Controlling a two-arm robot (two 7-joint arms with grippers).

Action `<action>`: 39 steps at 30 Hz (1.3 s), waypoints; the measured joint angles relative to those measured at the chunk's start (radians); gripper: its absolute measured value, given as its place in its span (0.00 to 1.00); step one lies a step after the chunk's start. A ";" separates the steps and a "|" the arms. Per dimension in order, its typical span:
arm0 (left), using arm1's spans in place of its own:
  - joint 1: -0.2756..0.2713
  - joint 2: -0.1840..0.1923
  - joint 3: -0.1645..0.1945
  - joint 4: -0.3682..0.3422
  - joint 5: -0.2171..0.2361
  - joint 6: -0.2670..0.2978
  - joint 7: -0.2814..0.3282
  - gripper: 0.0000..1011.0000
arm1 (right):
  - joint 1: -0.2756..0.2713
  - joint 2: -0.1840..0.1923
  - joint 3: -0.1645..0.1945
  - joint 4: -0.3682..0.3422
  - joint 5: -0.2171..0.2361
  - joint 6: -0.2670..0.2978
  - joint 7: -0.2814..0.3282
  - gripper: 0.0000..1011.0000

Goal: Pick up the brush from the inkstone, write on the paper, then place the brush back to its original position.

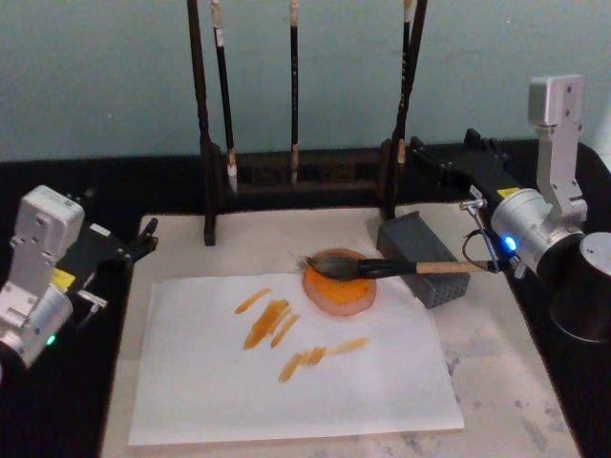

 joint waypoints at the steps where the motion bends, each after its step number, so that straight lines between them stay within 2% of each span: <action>1: 0.000 0.000 0.000 0.000 0.000 0.000 0.000 0.99 | 0.000 0.000 0.000 0.000 0.000 0.000 0.000 0.99; 39: 0.000 0.000 0.000 0.000 0.000 0.000 0.000 0.99 | 0.000 0.000 0.000 0.000 0.000 0.000 0.000 0.99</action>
